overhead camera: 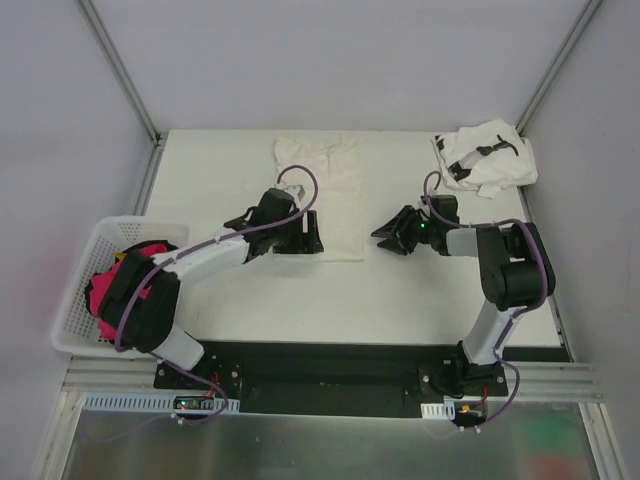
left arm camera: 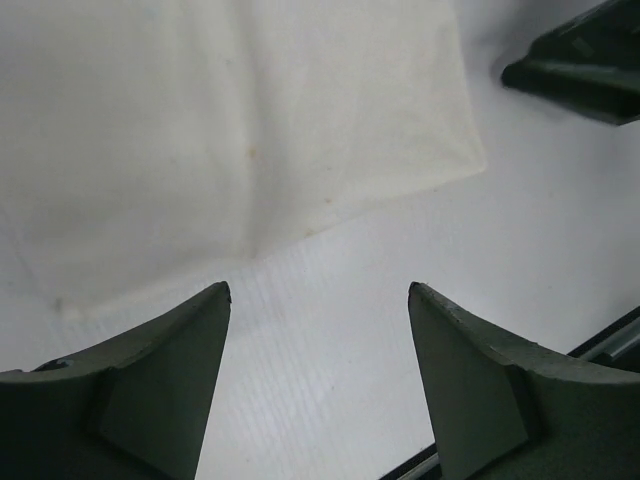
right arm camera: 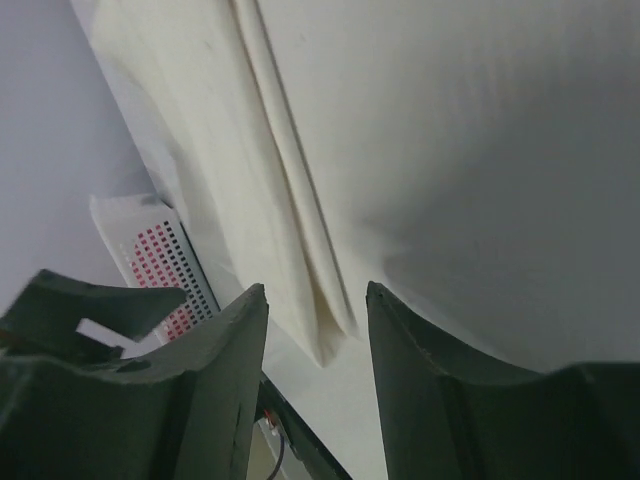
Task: Fold and stack the t-shirts
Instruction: Fold the folded rectangular tshirt in 1/3 of the way
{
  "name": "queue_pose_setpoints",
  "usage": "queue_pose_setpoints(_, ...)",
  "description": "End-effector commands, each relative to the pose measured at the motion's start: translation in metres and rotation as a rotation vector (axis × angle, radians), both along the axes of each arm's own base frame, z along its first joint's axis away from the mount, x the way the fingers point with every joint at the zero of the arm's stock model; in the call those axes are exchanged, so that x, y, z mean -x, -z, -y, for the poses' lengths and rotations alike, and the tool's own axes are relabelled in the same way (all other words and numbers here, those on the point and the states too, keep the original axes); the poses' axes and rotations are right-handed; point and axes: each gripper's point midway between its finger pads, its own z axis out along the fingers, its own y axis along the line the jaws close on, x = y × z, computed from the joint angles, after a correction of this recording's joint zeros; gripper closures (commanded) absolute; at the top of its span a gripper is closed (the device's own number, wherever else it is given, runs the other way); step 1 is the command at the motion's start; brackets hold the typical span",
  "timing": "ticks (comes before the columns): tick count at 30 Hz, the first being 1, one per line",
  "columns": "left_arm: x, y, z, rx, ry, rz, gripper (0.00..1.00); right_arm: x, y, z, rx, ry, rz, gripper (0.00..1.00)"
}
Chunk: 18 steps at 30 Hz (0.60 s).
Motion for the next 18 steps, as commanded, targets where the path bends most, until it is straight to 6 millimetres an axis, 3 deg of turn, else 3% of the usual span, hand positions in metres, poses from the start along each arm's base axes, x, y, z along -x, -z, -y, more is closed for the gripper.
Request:
queue_pose_setpoints(1, 0.001, -0.057, -0.029, -0.004, -0.095, 0.19, 0.29, 0.017, -0.026, -0.001, -0.015, -0.041, 0.138, 0.52)
queue_pose_setpoints(3, 0.005, -0.074, -0.041, 0.011, -0.143, 0.245, 0.28, 0.027, -0.023, 0.001, -0.008, -0.044, 0.134, 0.52)
queue_pose_setpoints(4, 0.01, -0.065, -0.051, -0.007, -0.179, 0.237, 0.28, 0.031, -0.02, 0.002, -0.004, -0.049, 0.133, 0.52)
queue_pose_setpoints(6, 0.014, -0.067, -0.064, -0.008, -0.233, 0.263, 0.28, 0.043, -0.012, 0.003, -0.002, -0.06, 0.112, 0.52)
queue_pose_setpoints(7, 0.021, -0.051, -0.072, -0.028, -0.259, 0.238, 0.28, 0.047, -0.009, 0.004, 0.005, -0.064, 0.11, 0.52)
queue_pose_setpoints(9, 0.022, -0.043, -0.083, -0.036, -0.321, 0.247, 0.28, 0.056, -0.002, 0.005, 0.008, -0.069, 0.093, 0.52)
queue_pose_setpoints(11, 0.03, -0.021, -0.093, -0.071, -0.351, 0.215, 0.28, 0.059, 0.0, 0.005, 0.011, -0.069, 0.088, 0.52)
queue_pose_setpoints(18, 0.026, 0.024, -0.11, -0.192, -0.446, 0.154, 0.27, 0.053, 0.005, 0.006, 0.025, -0.07, 0.095, 0.51)
